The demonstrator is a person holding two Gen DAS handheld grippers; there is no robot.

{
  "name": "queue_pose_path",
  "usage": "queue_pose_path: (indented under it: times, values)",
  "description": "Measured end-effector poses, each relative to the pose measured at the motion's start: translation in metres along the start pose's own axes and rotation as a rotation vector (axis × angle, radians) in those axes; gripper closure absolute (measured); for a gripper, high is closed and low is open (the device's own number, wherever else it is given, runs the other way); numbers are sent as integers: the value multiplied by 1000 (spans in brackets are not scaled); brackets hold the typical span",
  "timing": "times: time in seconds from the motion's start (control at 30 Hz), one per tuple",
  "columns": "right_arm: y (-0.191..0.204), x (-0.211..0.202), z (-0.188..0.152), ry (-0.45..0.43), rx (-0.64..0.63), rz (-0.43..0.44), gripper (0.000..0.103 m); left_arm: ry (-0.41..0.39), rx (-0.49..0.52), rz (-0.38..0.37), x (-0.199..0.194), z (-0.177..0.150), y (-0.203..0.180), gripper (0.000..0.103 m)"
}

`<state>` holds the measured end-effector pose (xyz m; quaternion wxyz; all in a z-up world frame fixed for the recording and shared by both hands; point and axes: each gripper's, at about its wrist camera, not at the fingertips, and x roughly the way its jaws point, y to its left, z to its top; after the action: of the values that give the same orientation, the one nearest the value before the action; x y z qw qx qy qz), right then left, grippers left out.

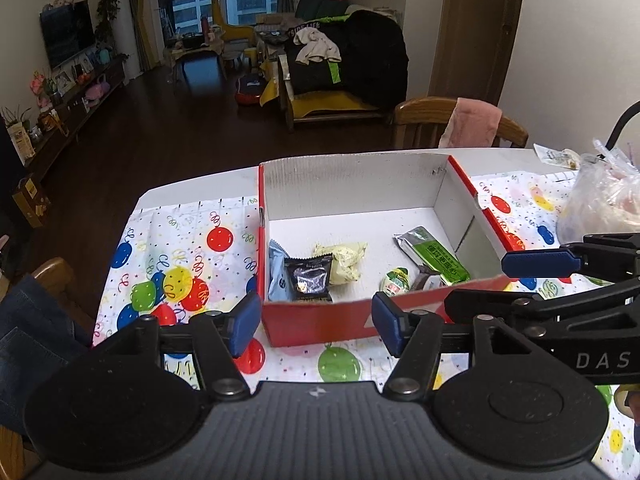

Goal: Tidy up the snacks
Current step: 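Withdraw both tools from the box back toward the snack pile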

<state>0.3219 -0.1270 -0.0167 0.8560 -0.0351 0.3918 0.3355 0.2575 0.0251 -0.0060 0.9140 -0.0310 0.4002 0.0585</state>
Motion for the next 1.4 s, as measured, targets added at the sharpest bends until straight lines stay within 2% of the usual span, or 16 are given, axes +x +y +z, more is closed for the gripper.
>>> queue_pose_path:
  times: [0.1, 0.6, 0.73, 0.8, 0.97, 1.13, 1.3, 1.4]
  values:
    - [4, -7, -6, -9, 3, 11, 29, -15, 3, -3, -12, -8, 3, 39]
    - [31, -34, -40, -42, -35, 64, 16, -81, 7, -19, -54, -49, 10, 28]
    - [32, -32, -52, -23, -34, 80, 13, -72, 3, -15, -56, -64, 12, 26]
    - [33, -32, -60, -17, -35, 91, 7, -70, 7, -10, -57, -73, 13, 26]
    - [35, -33, -78, -19, -40, 104, 1, -46, -25, -3, -59, -95, 21, 25]
    - [37, -28, -94, 13, -67, 82, 0, -26, -65, 13, -57, -119, 29, 22]
    - [35, -16, -105, 68, -73, 62, 0, 26, -80, 41, -48, -143, 30, 22]
    - [35, -6, -113, 96, -88, 56, 0, 71, -97, 31, -42, -156, 29, 22]
